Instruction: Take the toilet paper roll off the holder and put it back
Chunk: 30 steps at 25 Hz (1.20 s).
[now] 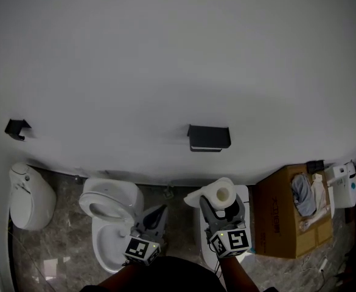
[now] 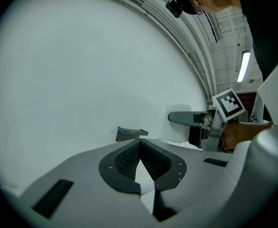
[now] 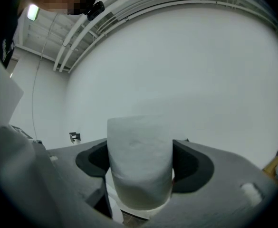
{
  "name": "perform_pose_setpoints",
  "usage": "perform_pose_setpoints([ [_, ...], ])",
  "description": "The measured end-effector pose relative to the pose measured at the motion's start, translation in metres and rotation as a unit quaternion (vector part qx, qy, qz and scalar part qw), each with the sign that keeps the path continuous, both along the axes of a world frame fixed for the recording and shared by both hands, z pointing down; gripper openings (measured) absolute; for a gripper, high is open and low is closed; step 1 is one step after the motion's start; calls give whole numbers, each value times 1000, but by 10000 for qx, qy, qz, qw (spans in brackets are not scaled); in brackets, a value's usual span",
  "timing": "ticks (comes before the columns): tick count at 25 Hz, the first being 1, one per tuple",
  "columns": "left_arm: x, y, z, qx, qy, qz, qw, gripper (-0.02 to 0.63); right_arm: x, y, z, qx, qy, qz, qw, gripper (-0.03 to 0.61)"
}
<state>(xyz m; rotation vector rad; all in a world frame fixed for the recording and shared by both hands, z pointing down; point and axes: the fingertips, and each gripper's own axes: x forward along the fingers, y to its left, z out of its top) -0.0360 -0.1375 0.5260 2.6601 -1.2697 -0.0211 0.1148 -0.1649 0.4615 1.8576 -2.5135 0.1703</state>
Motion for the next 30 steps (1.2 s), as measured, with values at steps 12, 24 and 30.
perform_pose_setpoints([
  [12, -22, -53, 18, -232, -44, 187, 9995, 12, 17, -102, -23, 274, -28, 495, 9984, 359],
  [24, -18, -68, 33, -323, -92, 304, 9990, 12, 33, -167, -18, 356, -62, 602, 9975, 359],
  [30, -6, -68, 25, -365, -136, 301, 9988, 12, 43, -198, -23, 293, -93, 545, 9980, 360],
])
